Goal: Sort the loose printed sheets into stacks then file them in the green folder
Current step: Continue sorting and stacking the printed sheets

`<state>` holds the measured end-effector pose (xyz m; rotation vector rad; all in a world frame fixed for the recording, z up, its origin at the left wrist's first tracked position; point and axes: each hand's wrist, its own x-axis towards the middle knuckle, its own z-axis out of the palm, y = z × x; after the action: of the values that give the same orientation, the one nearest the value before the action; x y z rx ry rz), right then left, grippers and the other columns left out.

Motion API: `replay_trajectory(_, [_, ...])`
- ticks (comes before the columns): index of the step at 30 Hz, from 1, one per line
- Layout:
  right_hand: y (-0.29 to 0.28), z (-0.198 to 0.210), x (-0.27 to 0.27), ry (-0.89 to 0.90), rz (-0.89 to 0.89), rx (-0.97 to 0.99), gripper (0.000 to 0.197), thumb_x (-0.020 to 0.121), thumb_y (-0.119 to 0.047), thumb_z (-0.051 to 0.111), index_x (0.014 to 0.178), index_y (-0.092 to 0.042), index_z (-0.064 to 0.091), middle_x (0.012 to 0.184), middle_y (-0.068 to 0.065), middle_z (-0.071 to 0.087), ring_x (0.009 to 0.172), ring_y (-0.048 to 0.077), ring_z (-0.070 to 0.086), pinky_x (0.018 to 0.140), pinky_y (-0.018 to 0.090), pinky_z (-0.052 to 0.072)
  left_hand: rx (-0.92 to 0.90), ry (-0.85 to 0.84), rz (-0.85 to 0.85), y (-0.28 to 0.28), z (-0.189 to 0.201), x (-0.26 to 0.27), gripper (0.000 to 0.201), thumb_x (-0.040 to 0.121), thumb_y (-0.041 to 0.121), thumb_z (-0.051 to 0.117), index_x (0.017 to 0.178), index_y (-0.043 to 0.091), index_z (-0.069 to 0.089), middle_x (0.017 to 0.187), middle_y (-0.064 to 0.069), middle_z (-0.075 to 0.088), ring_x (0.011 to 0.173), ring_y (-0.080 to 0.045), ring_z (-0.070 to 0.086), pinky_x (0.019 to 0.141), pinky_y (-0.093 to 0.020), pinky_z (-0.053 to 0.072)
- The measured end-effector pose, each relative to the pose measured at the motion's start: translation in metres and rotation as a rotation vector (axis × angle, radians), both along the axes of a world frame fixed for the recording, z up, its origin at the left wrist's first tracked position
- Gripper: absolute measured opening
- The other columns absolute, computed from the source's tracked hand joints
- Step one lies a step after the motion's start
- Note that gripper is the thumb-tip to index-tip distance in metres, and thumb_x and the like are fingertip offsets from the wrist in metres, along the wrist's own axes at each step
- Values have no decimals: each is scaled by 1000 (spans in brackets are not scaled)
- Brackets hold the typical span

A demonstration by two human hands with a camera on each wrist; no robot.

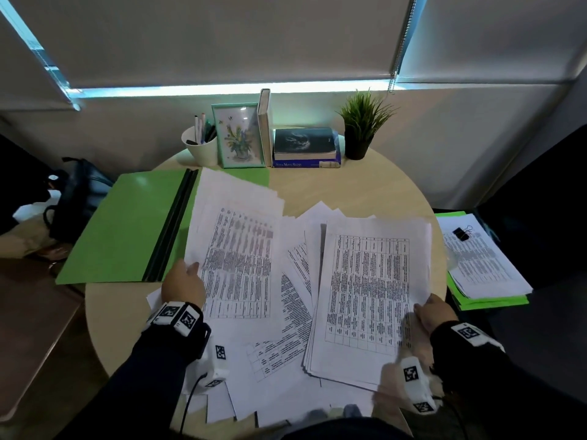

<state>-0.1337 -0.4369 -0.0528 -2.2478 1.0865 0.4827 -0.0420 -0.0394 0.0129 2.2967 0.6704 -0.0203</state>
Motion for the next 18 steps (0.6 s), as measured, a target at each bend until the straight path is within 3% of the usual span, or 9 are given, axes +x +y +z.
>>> replay_trajectory(2, [4, 4, 1, -10, 0, -15, 32, 93, -8, 47, 120, 9, 49, 124, 29, 55, 114, 39, 53, 92, 34, 41, 4, -53, -37, 2, 11, -1, 30, 100, 20, 38, 113, -4, 51, 112, -27, 57, 108, -40, 54, 87, -43, 41])
replay_trajectory(4, [8, 11, 4, -36, 6, -28, 33, 93, -8, 47, 121, 9, 50, 123, 29, 56, 113, 39, 54, 92, 35, 41, -30, -131, -74, 3, 24, 1, 23, 100, 20, 38, 103, 2, 51, 89, -16, 54, 94, -32, 53, 79, -38, 39])
replay_trajectory(5, [12, 16, 6, -44, 10, -29, 34, 93, -8, 48, 122, 8, 50, 124, 29, 56, 113, 39, 54, 91, 35, 41, -58, -167, -77, 4, 31, 2, 21, 100, 20, 38, 101, 3, 51, 87, -11, 50, 90, -26, 51, 78, -34, 37])
replay_trajectory(9, [29, 33, 17, -82, 19, -12, 35, 93, -9, 48, 125, 6, 50, 127, 27, 56, 115, 38, 53, 92, 35, 41, -218, -265, -127, 3, 58, 9, 21, 99, 20, 39, 107, 14, 58, 99, -2, 59, 90, -20, 54, 81, -30, 38])
replay_trajectory(12, [50, 41, 23, -96, 13, 28, 35, 94, -9, 48, 126, 5, 49, 128, 26, 55, 117, 37, 52, 94, 34, 40, -396, -301, -180, 1, 74, 11, 24, 97, 19, 43, 88, 32, 61, 94, 8, 64, 88, -12, 59, 79, -27, 40])
replay_trajectory(14, [66, 44, 26, -108, 5, 65, 35, 94, -9, 48, 126, 4, 49, 128, 25, 55, 117, 37, 52, 93, 34, 40, -487, -265, -207, -1, 78, 12, 28, 96, 17, 46, 84, 38, 60, 93, 12, 65, 90, -9, 59, 79, -29, 43])
replay_trajectory(16, [83, 48, 28, -127, -7, 103, 32, 94, -10, 49, 123, 3, 51, 125, 23, 57, 115, 35, 53, 89, 33, 40, -510, -218, -232, -2, 75, 13, 24, 96, 17, 47, 92, 36, 63, 96, 9, 67, 95, -13, 61, 85, -34, 47])
replay_trajectory(18, [99, 51, 29, -149, -17, 143, 18, 94, -10, 50, 107, -1, 58, 115, 21, 60, 113, 34, 55, 83, 31, 39, -481, -152, -248, -3, 68, 12, 20, 96, 20, 48, 106, 28, 63, 101, 5, 67, 101, -20, 61, 89, -36, 47])
